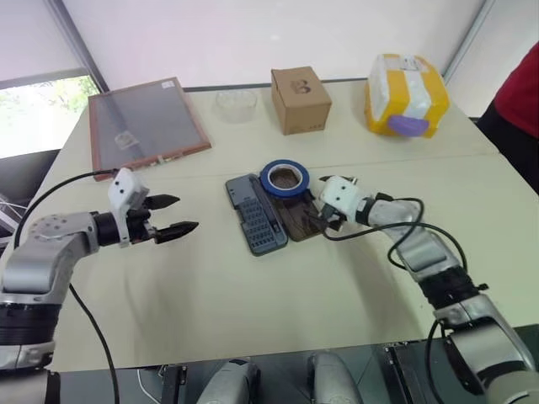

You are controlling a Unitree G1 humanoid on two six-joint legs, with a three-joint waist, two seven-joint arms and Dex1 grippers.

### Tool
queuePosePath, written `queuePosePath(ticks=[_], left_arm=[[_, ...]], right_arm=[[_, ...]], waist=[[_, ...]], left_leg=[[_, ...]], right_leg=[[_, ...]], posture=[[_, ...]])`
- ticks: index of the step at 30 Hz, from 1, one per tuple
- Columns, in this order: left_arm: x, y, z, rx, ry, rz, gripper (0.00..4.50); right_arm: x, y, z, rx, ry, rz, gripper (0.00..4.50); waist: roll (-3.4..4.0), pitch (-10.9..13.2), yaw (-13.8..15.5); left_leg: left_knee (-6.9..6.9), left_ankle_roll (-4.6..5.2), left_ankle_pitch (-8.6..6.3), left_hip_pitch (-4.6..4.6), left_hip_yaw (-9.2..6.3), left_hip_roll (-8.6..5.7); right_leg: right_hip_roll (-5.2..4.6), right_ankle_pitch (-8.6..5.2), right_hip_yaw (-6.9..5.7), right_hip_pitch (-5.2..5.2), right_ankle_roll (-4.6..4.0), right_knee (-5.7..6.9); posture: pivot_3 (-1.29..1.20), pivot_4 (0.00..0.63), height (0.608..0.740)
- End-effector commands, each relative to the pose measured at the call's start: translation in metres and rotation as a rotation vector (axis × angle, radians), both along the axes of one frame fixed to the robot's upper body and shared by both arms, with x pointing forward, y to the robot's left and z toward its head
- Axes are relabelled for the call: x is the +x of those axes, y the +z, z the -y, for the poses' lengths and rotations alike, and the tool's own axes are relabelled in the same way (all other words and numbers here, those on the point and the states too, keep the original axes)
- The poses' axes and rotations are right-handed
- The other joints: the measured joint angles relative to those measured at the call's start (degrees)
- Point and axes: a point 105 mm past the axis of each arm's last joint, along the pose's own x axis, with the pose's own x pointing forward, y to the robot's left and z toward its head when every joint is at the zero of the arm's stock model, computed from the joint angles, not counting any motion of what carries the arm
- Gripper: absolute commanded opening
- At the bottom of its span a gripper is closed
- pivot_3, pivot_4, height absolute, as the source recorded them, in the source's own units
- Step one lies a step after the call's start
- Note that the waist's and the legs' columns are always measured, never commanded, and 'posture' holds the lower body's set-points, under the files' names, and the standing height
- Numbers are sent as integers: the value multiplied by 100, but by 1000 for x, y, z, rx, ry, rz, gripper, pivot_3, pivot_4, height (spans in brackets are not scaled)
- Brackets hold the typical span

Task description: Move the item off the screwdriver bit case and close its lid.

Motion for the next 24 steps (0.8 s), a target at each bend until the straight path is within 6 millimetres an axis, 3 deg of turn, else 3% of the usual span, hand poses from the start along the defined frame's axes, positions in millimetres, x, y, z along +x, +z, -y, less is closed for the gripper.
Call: queuePosePath(ticks=[1,14,17,24], left_arm=[[-4,13,0,-29,25,54,4443],[-9,-2,6,-54,80,47,4443],[-7,-3,7,-55,93,57,4500],[-3,-4,10,-60,105,77,4500]], right_arm=[[12,13,-15,-35,46,93,4492],[28,8,-55,-213,199,184,4492],[31,2,-59,-225,204,174,3647],[29,-27,-55,-255,206,75,300]], waist=[[0,0,-33],[0,0,-121],[0,0,-123],[-2,-3,-125]], left_leg=[[0,0,0,0,0,0],[-2,-2,1,4,-6,1],[-1,-2,1,5,-7,1],[-1,-3,1,12,-7,1]], right_leg=[[0,0,0,0,0,0],[4,0,0,1,0,4],[5,0,1,2,0,5],[6,0,0,6,-1,8]], posture=[[0,150,740],[0,150,740],[0,150,740],[0,150,740]])
